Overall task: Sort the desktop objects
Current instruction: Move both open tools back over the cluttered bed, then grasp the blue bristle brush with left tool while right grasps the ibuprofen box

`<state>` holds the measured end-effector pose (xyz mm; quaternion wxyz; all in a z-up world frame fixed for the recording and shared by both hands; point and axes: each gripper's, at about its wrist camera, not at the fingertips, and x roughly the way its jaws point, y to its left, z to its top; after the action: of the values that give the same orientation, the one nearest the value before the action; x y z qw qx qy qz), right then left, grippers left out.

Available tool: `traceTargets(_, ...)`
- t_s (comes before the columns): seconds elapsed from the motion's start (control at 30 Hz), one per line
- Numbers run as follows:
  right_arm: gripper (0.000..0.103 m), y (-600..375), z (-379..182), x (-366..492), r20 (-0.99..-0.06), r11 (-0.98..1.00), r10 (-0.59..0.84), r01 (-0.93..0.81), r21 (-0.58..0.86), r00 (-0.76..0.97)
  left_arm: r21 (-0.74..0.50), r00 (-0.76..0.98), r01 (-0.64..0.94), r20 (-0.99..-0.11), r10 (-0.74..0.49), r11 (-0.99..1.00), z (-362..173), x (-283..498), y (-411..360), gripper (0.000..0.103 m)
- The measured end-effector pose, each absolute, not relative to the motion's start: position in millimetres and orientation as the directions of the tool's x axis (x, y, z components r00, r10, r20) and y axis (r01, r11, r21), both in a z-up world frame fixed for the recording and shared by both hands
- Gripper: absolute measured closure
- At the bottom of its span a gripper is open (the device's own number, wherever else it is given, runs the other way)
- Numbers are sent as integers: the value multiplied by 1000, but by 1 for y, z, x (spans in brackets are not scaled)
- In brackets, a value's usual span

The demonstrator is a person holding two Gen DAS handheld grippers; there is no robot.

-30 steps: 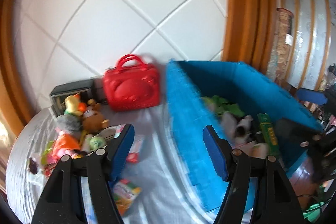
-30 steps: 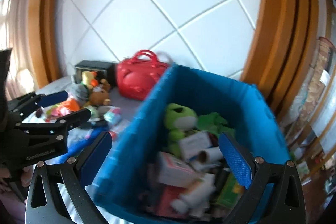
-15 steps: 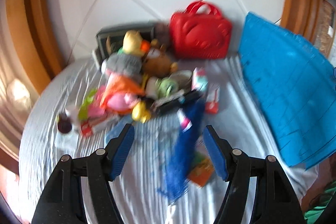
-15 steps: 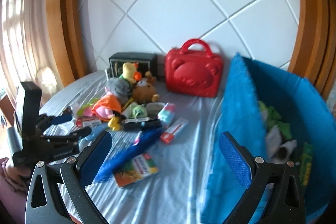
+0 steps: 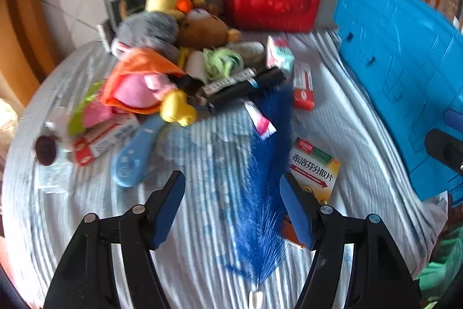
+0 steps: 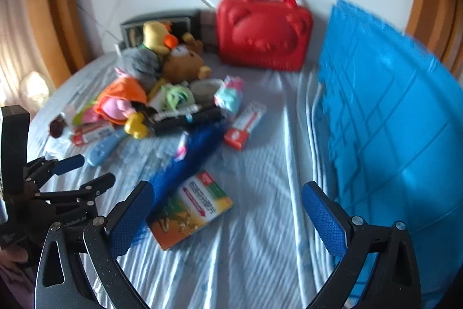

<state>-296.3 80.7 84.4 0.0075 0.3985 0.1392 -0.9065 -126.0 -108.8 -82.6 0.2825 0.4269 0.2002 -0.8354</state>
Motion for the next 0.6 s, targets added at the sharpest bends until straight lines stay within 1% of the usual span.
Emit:
traceTargets(0.2, 0, 111, 33, -320, -809, -974, 191, -5, -227, -555, -169, -468, 576, -870, -153, -800, -135, -159, -113, 36)
traceTargets(0.23, 0, 114, 26, -323, -821, -975, 197, -20, -221, -536, -159, -457, 572, -877, -151, -805, -142, -165, -113, 40)
traceTargets(0.27, 0, 117, 20, -326, -830, -976, 199, -33, -213, -521, -152, -449, 563, -882, -146, -812, -148, -169, -115, 50)
traceTargets(0.3, 0, 117, 16, -329, -838, -978, 199, -45, -205, -507, -153, -444, 552, -886, -134, -820, -153, -172, -117, 56)
traceTargets(0.33, 0, 117, 13, -332, -845, -979, 197, -53, -198, -498, -147, -432, 550, -892, -130, -822, -158, -174, -119, 66)
traceTargets(0.37, 0, 116, 8, -336, -853, -981, 191, -59, -187, -486, -142, -417, 553, -900, -126, -821, -163, -174, -124, 69)
traceTargets(0.53, 0, 98, -21, -352, -896, -988, 150, -48, -143, -418, -156, -411, 587, -903, -127, -794, -173, -153, -149, 70)
traceTargets(0.6, 0, 88, -36, -360, -915, -992, 129, -46, -121, -383, -205, -436, 583, -895, -90, -786, -176, -142, -157, 69)
